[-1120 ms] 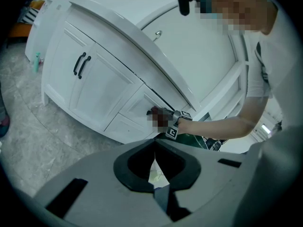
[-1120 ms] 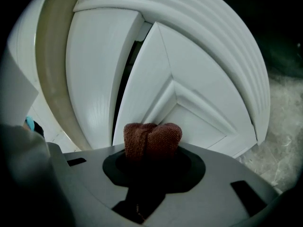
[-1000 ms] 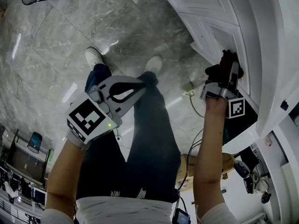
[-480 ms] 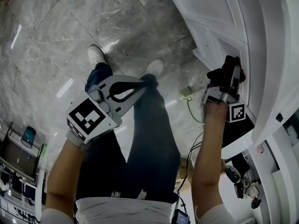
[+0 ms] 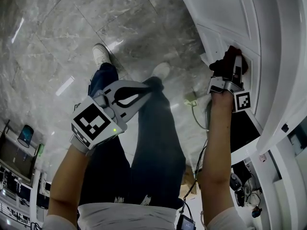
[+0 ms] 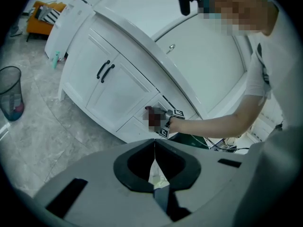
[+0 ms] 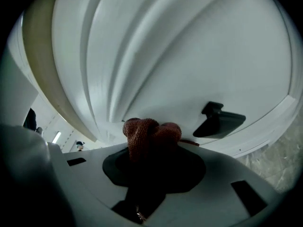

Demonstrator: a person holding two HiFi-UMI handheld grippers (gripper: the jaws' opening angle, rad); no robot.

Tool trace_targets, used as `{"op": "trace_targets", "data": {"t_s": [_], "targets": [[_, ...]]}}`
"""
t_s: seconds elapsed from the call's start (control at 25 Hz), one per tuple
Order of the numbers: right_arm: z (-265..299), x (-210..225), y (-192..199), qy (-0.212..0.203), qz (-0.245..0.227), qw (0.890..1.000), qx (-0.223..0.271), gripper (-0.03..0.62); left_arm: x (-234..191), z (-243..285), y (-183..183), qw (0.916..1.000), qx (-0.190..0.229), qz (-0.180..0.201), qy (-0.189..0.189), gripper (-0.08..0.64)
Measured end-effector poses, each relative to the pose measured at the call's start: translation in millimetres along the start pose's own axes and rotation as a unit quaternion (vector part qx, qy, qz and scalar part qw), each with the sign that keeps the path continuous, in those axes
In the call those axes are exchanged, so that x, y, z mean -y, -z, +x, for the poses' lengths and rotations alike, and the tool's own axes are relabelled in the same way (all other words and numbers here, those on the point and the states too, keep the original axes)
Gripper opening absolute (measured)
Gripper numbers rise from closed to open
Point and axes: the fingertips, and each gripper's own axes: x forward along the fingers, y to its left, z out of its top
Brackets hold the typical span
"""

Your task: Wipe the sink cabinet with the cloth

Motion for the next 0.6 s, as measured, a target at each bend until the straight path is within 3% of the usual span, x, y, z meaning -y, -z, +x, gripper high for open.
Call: {"op": "trace_targets", "data": {"t_s": [0.12,0.24,0.48,0.6], "targets": [[8,24,11,0.029,-0.009,0.999,-0.018,0.121,-2,-2,1,1.0,-0.001,0.001,-0.003,0.012],[15,42,23,0.054,0.011,0.998,-0.016,0.121,-8,-6,-1,1.0,0.004,-0.002,-0.007,0.012],[22,51,40,0.076,0.005,0.997,-0.022,0.121,-18,-18,-2,0.9997,0.011,-0.007,-0.02,0.012],[26,38,44,0.066,-0.014,0.997,-0.037,0.121,-23,-23,-2,0.9994,0.013,-0.009,-0.03,0.012]]}}
